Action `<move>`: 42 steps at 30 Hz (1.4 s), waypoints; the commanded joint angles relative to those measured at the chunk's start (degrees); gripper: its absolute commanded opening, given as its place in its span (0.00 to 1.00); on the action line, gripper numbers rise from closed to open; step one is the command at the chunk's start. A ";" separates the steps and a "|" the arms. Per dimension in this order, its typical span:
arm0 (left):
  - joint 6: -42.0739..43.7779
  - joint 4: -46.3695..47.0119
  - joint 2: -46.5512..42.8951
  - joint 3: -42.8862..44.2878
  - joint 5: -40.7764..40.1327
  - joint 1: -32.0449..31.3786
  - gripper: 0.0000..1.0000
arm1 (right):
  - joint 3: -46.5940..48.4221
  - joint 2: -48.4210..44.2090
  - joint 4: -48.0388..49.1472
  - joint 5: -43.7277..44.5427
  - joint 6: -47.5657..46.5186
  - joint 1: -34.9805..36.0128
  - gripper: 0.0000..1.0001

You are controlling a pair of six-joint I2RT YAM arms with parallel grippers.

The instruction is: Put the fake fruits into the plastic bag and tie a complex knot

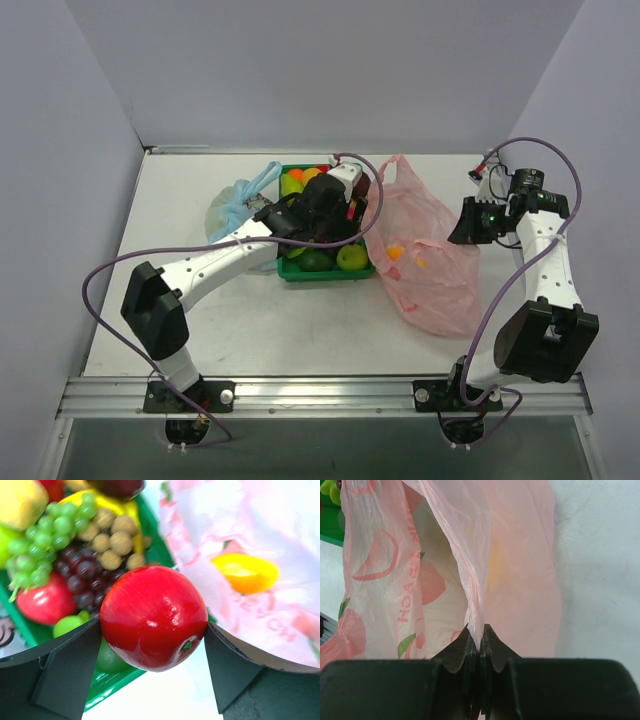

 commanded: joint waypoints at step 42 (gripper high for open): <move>1.41 8.31 -9.36 -4.43 31.96 12.32 0.97 | 0.12 0.07 -1.37 -1.34 0.58 -0.62 0.00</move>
